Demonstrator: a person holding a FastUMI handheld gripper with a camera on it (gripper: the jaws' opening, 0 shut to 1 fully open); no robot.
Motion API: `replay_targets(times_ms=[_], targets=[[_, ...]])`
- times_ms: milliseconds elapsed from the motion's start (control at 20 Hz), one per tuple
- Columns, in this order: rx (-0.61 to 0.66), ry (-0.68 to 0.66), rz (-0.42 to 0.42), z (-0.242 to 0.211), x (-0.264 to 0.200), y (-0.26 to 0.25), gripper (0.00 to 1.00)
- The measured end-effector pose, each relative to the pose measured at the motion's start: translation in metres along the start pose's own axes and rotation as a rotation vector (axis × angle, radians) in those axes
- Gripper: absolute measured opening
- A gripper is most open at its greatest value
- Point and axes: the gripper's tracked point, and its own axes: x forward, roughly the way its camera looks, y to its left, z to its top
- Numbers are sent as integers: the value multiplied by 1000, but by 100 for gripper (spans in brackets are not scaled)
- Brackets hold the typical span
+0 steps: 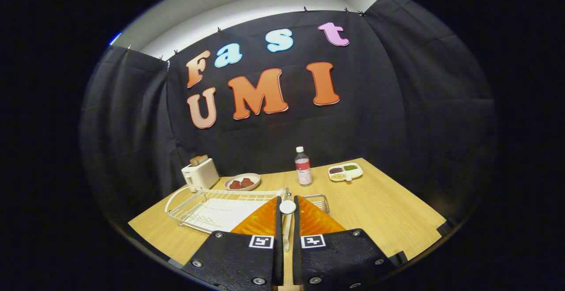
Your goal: Take the plate from the dish rack, then take the spoon from the basket and place it into the plate.
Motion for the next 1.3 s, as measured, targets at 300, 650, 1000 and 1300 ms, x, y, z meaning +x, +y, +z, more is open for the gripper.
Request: replay_targets(times_ms=[300,650,1000,1300], targets=[[-52,39,177,-33,-25,61,8],[-81,117,300,-96,-32,101,8],[-71,183,311,-151,-23,104,8],[-28,199,283,-163,-22,95,15]])
